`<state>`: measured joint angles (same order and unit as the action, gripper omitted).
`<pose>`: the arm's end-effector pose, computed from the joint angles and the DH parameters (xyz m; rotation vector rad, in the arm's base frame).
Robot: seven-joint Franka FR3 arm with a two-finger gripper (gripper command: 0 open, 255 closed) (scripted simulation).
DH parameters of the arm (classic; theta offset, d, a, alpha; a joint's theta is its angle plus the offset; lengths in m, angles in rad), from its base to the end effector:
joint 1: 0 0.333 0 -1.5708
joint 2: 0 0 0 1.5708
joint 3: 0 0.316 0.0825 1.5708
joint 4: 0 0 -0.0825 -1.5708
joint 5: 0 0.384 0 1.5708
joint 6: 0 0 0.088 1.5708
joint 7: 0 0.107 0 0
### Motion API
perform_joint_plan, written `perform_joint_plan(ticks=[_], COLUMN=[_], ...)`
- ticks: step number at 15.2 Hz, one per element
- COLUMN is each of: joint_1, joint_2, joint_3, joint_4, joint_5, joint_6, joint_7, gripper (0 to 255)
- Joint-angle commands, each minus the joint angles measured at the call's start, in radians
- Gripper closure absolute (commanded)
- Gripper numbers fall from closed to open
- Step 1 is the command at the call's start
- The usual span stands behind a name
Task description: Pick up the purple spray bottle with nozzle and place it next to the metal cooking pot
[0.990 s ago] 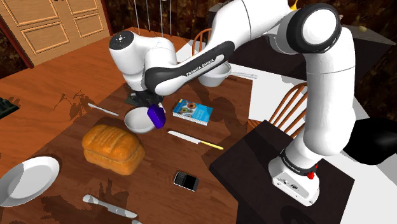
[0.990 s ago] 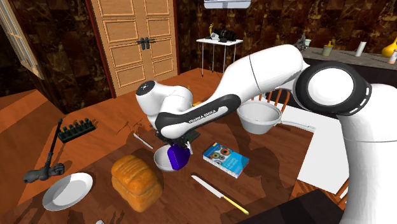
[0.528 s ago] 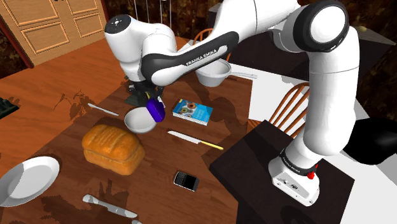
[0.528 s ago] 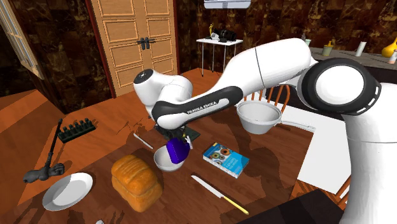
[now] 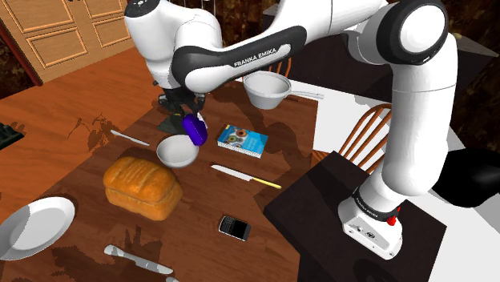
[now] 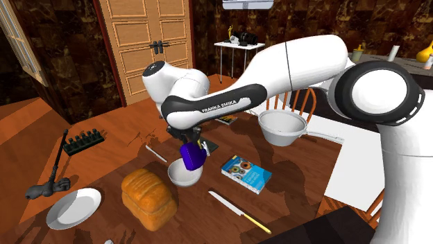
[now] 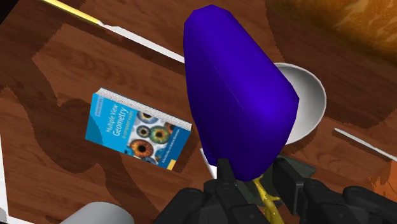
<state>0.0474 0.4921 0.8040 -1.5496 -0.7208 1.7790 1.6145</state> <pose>0.5316 0.3996 0.4285 2.7691 -0.8804 0.4325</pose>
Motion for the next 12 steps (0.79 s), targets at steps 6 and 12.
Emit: perform_joint_plan(ticks=[6, 12], joint_1=[0.006, 0.020], joint_2=[-0.022, -0.030], joint_3=[0.011, 0.016], joint_4=[0.068, 0.138], joint_5=[0.024, 0.035], joint_6=[-0.073, -0.140], joint_7=[-0.040, -0.072], gripper=[255, 255])
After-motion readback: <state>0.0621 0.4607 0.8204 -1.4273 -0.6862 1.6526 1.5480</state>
